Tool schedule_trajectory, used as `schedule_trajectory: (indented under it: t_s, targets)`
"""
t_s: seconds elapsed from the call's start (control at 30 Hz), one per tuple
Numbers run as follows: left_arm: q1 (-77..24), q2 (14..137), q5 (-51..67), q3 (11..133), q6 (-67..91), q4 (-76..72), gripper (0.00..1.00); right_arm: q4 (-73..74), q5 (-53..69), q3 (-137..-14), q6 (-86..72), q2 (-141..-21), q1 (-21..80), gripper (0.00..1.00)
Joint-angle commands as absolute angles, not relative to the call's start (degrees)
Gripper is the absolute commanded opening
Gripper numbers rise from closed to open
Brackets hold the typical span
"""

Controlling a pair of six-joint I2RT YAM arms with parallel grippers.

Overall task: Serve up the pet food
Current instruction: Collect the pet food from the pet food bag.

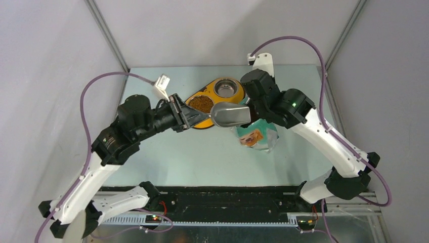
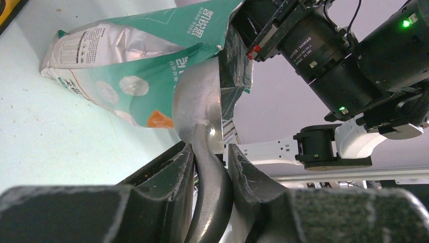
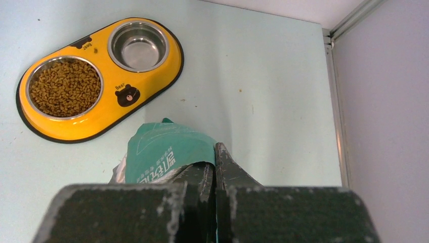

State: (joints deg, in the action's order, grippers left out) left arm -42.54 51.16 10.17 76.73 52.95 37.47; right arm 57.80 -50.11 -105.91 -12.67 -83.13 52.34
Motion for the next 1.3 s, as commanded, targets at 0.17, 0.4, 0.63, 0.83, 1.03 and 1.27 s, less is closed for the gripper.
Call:
schedule_trajectory:
  t_s: [0.17, 0.4, 0.63, 0.83, 1.03, 1.27]
  targets:
    - [-47.61, 59.33, 2.84, 86.59, 49.20, 39.08, 0.00, 52.33, -52.86, -109.71, -14.56, -80.78, 49.31, 0.00]
    - [-53.64, 75.50, 1.34, 98.57, 46.49, 47.51, 0.00, 47.75, -49.87, -104.50, -13.46, -77.09, 46.92, 0.00]
    - [-54.14, 80.82, -11.65, 104.90, 44.85, 57.28, 0.00, 47.92, -52.63, -103.35, -11.89, -74.82, 46.04, 0.00]
    - [-52.82, 85.10, -26.52, 110.42, 43.38, 67.47, 0.00, 49.00, -59.08, -104.69, -10.06, -72.11, 49.75, 0.00]
    - [-45.22, 87.59, -23.55, 109.44, 41.54, 64.94, 0.00, 51.66, -63.19, -105.13, -11.26, -72.22, 56.35, 0.00]
    - [-36.96, 95.14, -21.72, 120.22, 38.62, 67.08, 0.00, 49.61, -65.61, -108.29, -15.20, -78.38, 55.76, 0.00]
